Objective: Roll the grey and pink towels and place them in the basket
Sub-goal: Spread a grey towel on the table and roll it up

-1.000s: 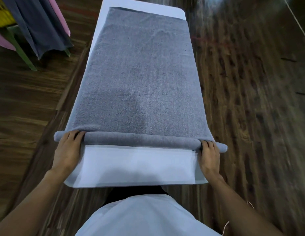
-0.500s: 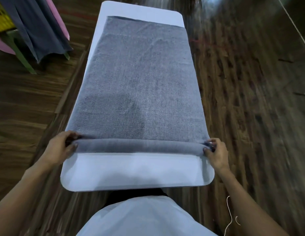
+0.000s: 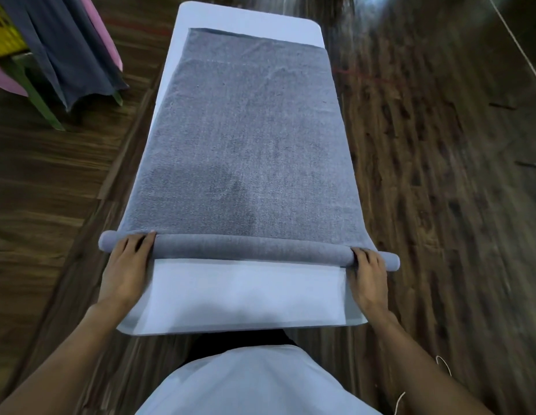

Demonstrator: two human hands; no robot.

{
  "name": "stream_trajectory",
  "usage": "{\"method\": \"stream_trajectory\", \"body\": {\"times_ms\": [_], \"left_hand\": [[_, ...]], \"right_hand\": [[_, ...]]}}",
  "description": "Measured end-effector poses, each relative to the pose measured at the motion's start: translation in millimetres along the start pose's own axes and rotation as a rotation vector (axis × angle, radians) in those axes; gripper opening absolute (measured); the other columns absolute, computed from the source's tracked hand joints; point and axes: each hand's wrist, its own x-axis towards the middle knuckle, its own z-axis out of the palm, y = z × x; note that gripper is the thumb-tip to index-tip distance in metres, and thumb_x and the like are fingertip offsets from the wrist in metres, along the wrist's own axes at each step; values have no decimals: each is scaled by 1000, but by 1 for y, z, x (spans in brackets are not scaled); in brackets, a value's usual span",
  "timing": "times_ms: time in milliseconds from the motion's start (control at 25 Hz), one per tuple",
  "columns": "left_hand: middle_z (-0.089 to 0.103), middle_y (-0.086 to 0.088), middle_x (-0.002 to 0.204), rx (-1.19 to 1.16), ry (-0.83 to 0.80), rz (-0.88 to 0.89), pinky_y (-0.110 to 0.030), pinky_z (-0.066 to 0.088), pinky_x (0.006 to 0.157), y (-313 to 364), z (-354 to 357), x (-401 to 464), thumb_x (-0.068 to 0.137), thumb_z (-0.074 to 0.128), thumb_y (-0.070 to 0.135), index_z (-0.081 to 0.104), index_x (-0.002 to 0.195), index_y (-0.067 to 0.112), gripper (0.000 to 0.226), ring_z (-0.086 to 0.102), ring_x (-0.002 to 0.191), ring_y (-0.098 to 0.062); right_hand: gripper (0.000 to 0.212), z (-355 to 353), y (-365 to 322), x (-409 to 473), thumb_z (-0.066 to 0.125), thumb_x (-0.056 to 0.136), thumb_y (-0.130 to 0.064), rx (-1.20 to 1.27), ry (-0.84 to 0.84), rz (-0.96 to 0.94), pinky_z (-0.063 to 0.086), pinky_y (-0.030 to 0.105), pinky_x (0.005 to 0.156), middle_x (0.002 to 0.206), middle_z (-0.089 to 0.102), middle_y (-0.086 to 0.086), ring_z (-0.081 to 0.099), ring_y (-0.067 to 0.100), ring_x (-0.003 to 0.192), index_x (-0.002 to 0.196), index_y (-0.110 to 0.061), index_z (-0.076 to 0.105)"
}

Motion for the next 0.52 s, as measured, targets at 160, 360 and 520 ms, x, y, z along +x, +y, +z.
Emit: {"method": "stream_trajectory", "body": {"times_ms": [160, 360, 520], "left_hand": [[52, -7, 137, -77, -82, -33, -48, 41, 104, -7, -11, 7, 93, 45, 4, 53, 135, 14, 43, 44, 128, -27], [62, -16, 126, -34, -267, 92, -47, 46, 97, -24, -24, -2, 78, 63, -3, 58, 129, 7, 53, 56, 117, -35], [68, -19, 105, -224, -156, -3, -42, 48, 83, -24, -38, 29, 74, 72, -8, 65, 110, 4, 39, 65, 97, -38]], "right_hand": [[30, -10, -5, 6, 49, 98, -9, 17, -55, 15, 42, 42, 106, 127, 58, 11, 51, 26, 117, 127, -7, 57], [37, -23, 15, -4, 39, 100, -19, 114, -230, -76, 41, 41, 108, 129, 59, 9, 55, 25, 118, 131, -8, 54], [34, -38, 0, 22, 56, 95, -2, 258, -120, 124, 40, 17, 89, 121, 50, 4, 53, 16, 106, 127, -11, 55]]}}
